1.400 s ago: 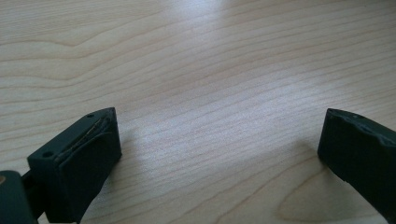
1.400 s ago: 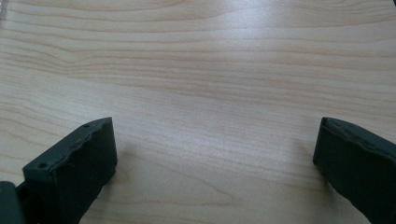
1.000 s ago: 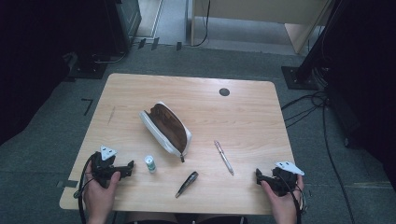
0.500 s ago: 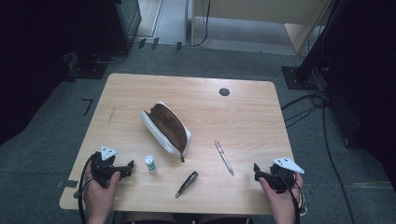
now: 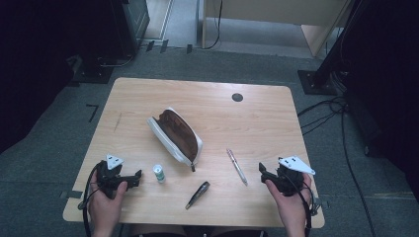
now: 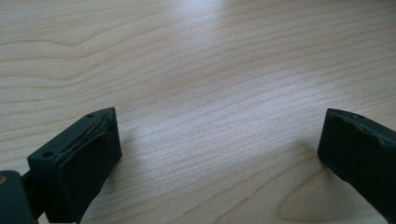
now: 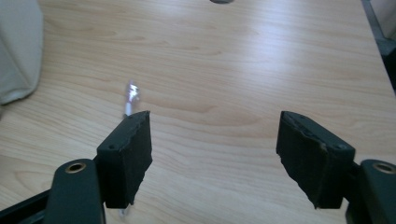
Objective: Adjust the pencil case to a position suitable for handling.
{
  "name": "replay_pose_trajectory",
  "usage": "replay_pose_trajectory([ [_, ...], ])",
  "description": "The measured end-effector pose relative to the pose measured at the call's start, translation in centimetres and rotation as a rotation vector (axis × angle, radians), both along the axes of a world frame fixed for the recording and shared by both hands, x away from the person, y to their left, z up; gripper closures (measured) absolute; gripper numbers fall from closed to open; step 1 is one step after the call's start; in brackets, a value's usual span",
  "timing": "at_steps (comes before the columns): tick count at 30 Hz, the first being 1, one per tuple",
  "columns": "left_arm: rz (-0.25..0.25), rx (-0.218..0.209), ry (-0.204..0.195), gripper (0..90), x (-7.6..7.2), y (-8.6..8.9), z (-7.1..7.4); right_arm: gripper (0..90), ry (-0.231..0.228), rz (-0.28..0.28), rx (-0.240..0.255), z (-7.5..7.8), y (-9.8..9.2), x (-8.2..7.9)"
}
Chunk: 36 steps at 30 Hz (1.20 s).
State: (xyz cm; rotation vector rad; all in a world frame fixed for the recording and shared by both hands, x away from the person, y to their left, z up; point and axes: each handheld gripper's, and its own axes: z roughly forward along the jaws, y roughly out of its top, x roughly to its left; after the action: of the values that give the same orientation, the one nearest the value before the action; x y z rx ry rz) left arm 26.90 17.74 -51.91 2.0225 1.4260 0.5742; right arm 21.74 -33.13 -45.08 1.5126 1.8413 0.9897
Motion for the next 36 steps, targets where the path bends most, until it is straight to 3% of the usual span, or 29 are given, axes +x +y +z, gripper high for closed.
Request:
replay_pose_trajectory([
  [10, 0.0, 0.0, 0.0, 0.0, 0.0, 0.0, 0.0, 36.1, -0.023, 0.092, 0.028, 1.2, 2.8, 1.0],
  [36, 0.0, 0.0, 0.0, 0.0, 0.0, 0.0, 0.0, 43.9, -0.04, 0.262, 0.07, 2.7, 8.6, 3.4],
])
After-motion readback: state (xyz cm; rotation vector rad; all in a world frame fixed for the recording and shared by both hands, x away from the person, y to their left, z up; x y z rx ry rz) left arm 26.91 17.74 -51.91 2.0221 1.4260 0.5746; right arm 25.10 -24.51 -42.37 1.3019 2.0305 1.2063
